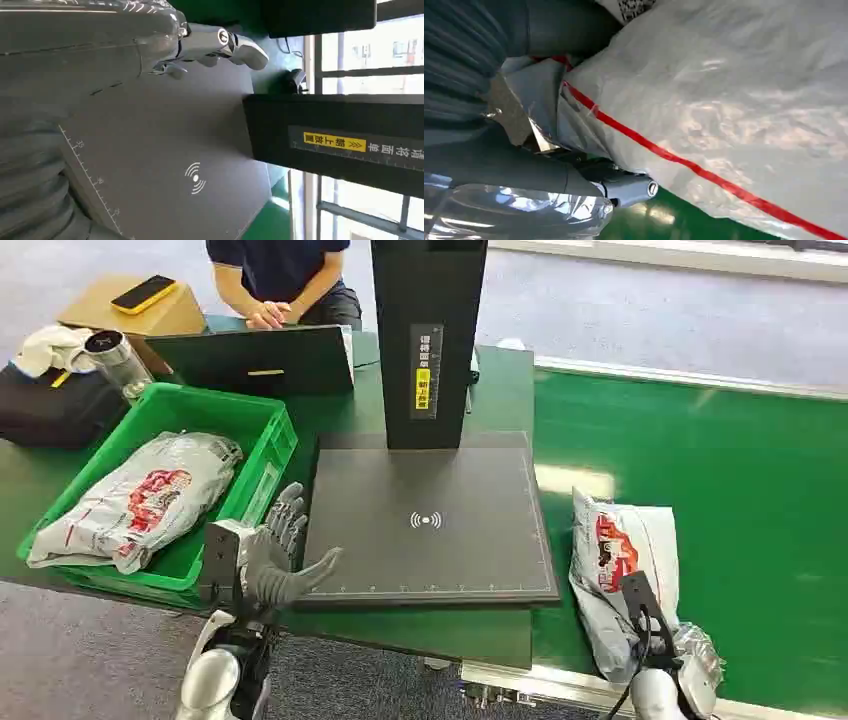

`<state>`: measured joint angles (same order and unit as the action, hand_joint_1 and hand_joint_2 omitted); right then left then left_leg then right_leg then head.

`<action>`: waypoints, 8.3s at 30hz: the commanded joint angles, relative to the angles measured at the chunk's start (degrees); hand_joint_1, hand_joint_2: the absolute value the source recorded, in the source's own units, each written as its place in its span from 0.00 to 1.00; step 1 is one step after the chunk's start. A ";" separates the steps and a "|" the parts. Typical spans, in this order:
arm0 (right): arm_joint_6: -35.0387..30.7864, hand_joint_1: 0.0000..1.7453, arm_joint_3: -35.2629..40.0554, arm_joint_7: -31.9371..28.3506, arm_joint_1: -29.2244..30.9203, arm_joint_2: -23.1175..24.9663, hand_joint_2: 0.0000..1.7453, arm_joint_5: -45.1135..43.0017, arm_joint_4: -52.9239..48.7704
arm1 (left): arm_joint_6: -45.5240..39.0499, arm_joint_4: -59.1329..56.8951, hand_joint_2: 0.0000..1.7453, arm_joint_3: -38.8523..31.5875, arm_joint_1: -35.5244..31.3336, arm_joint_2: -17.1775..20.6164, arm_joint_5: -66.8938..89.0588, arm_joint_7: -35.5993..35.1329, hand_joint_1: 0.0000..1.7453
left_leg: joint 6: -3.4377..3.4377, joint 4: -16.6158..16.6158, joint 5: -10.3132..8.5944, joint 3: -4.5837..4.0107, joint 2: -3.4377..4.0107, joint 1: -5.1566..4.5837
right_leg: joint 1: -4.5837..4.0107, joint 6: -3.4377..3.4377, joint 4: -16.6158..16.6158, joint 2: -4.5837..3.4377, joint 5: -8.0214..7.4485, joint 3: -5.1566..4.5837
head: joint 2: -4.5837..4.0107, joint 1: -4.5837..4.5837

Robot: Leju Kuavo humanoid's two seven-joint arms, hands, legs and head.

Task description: Moved the parcel from conveyor to table for the left to box.

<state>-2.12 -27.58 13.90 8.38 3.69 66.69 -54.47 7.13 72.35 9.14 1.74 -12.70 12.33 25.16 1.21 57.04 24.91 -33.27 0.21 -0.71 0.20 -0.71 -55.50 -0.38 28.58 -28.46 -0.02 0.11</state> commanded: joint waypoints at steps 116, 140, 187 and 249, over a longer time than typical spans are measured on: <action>-1.66 1.00 15.44 -43.45 20.56 -2.17 1.00 -40.20 28.34 | 1.45 -9.92 1.00 6.27 -6.48 4.36 -3.75 4.60 0.00 | -0.26 -0.21 0.04 0.03 -0.09 -0.04 | 0.03 -0.02 0.08 0.06 0.11 0.03 | -0.02 0.00; 6.96 1.00 33.02 -53.90 9.72 -1.89 1.00 -52.16 -7.11 | 1.16 -10.29 1.00 6.78 -7.34 4.18 -4.76 4.64 0.00 | -0.39 -0.21 0.18 0.06 0.34 0.21 | -0.04 0.22 -0.07 -0.38 0.20 -0.18 | -0.02 0.04; -3.88 0.00 30.55 -41.30 35.35 0.24 1.00 -35.32 33.04 | 0.62 -9.46 1.00 6.03 -6.61 2.99 -3.90 4.31 0.00 | -0.33 -0.11 0.14 -0.02 0.28 0.08 | -0.08 0.18 -0.14 -0.28 0.16 -0.16 | -0.02 0.02; -3.98 0.00 15.33 -50.31 -0.53 4.08 1.00 -57.79 -33.00 | -2.02 -3.84 1.00 4.31 -3.52 2.53 -7.26 5.03 0.00 | -0.26 -0.08 0.13 -0.22 -0.29 0.09 | -0.08 0.07 -0.07 0.26 0.27 -0.19 | -0.02 0.02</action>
<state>-5.27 -10.78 -34.10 9.53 5.75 8.52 -84.04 4.57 68.74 12.92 -0.87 -10.73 4.55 30.47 1.05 57.00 25.00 -33.59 -0.04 -0.64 0.14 -0.65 -55.62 -0.17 28.81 -28.77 -0.04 0.13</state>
